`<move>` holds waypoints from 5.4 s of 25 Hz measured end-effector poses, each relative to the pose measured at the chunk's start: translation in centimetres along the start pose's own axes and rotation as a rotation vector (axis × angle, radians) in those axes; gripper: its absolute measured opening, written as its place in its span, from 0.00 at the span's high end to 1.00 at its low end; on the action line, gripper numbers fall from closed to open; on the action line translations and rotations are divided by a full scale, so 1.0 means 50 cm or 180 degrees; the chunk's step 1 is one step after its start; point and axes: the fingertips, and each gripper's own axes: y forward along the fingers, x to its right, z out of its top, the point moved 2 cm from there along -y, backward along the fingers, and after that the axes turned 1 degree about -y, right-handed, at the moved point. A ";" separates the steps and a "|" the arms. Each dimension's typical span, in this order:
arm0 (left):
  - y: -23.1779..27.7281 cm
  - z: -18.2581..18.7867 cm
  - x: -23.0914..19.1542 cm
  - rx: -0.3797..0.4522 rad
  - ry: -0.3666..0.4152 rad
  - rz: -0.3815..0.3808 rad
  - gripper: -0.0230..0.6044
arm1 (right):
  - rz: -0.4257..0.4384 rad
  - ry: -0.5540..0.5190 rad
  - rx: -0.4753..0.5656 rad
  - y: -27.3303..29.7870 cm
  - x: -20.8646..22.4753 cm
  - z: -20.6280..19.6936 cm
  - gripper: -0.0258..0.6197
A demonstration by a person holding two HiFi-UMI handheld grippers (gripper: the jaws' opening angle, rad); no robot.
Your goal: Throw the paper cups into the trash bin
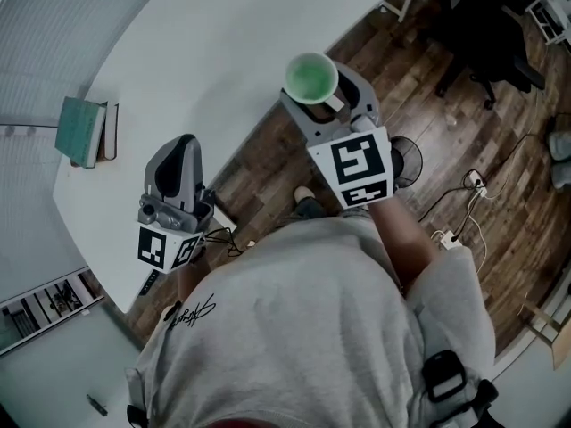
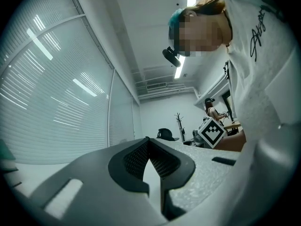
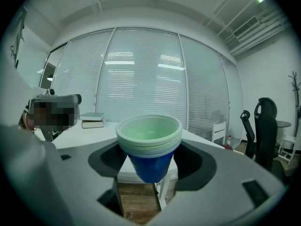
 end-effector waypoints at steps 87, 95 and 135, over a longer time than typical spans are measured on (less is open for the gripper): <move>0.502 -0.260 0.652 -0.0244 -0.0986 -0.2384 0.96 | -0.1692 0.0625 -0.0329 -0.602 0.457 -0.327 0.48; 0.495 -0.311 0.642 -0.0278 -0.1091 -0.2440 0.96 | -0.1694 0.0606 -0.0611 -0.578 0.435 -0.415 0.48; 0.508 -0.647 0.775 -0.0856 -0.1305 -0.2918 0.96 | -0.1849 0.1321 -0.0893 -0.545 0.441 -0.831 0.48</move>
